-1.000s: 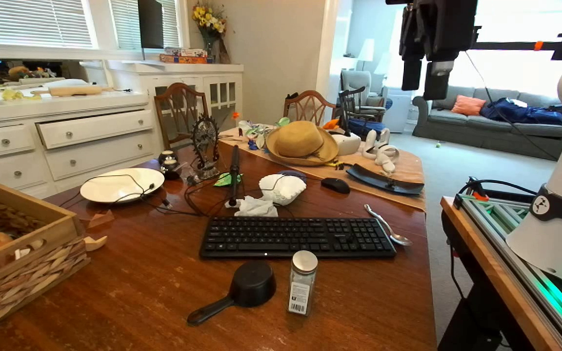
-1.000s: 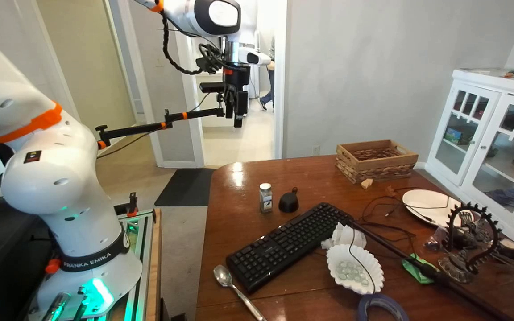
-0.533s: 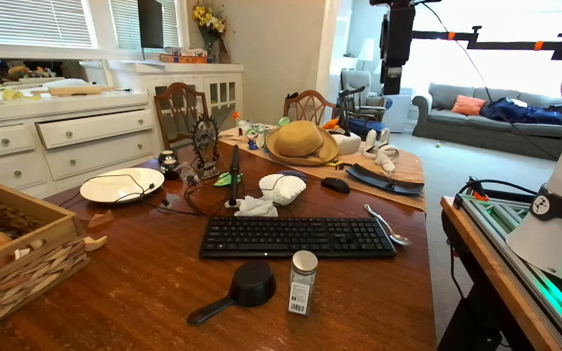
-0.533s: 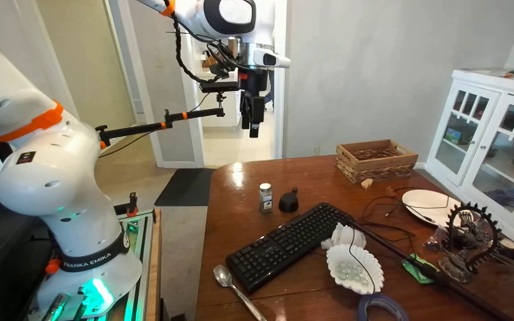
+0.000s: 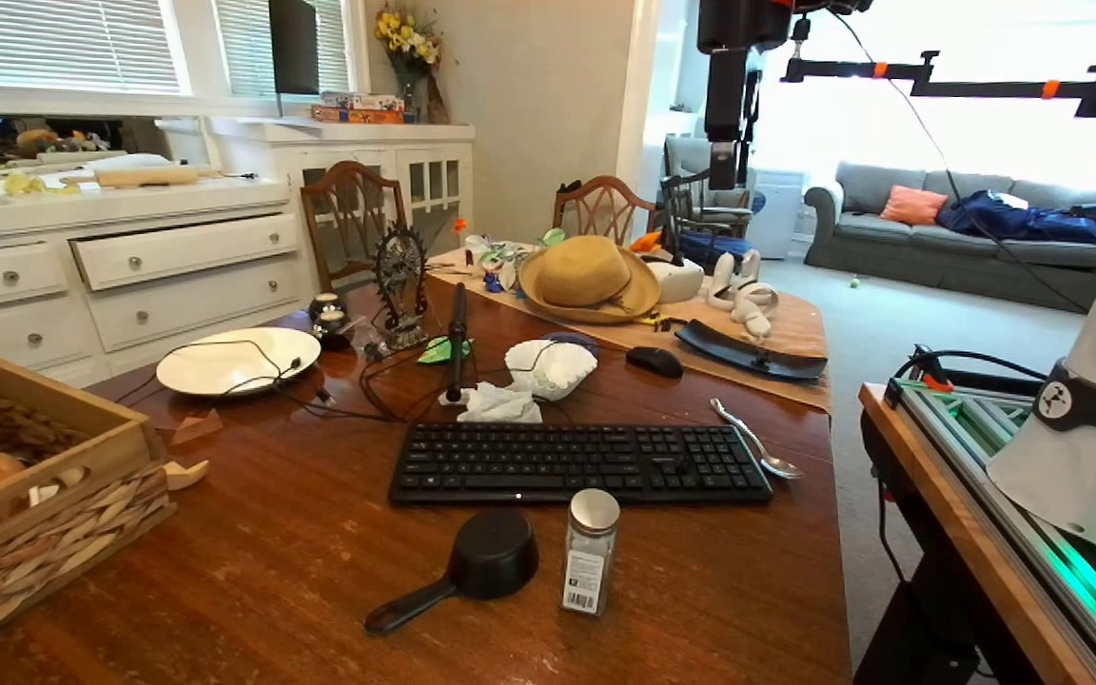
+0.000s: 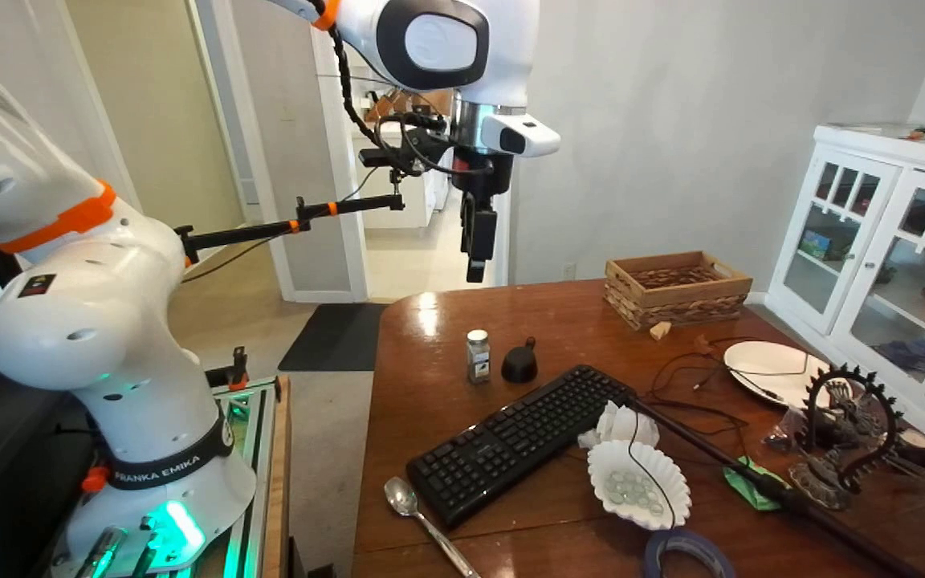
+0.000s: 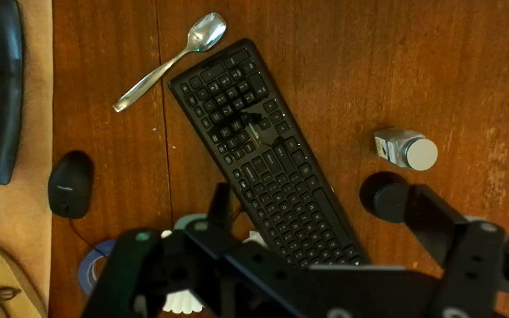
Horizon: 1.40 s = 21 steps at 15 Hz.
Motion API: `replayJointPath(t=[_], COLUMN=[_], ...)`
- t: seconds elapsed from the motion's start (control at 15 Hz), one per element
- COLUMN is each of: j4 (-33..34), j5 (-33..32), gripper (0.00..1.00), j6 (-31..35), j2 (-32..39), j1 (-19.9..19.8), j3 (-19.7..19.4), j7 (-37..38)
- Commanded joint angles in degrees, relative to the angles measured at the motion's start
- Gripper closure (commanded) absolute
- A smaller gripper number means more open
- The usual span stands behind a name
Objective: Pick up the lid from the bottle and put it on the table
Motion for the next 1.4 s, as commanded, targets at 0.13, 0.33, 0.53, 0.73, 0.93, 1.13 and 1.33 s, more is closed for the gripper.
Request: replayJointPath(t=[0.13,0.33,0.53,0.73,0.93,1.13,1.33], j4=[-1.45,-2.33,-2.33,-2.33,-2.33,-0.62,4.15], j5=[3.6,4.81,4.9,4.9,4.9,4.88,4.82], gripper=[0.0,0.0,0.0,0.0,0.0,0.0,0.0], j6=[0.23,0.31,0.32,0.32,0.32,0.74,1.66], j2=[-0.05,-0.4,-0.46,-0.5,-0.51,1.45,7.59], j1=[-1.39,-1.74,-1.73,-1.73,-1.73,-2.11,-2.29], j3=[-1.69,-2.51,-2.5,-2.5,-2.5,-3.18,-2.75], j7=[-2.05,-2.89,-2.89,-2.9,-2.9,-4.34,-3.2])
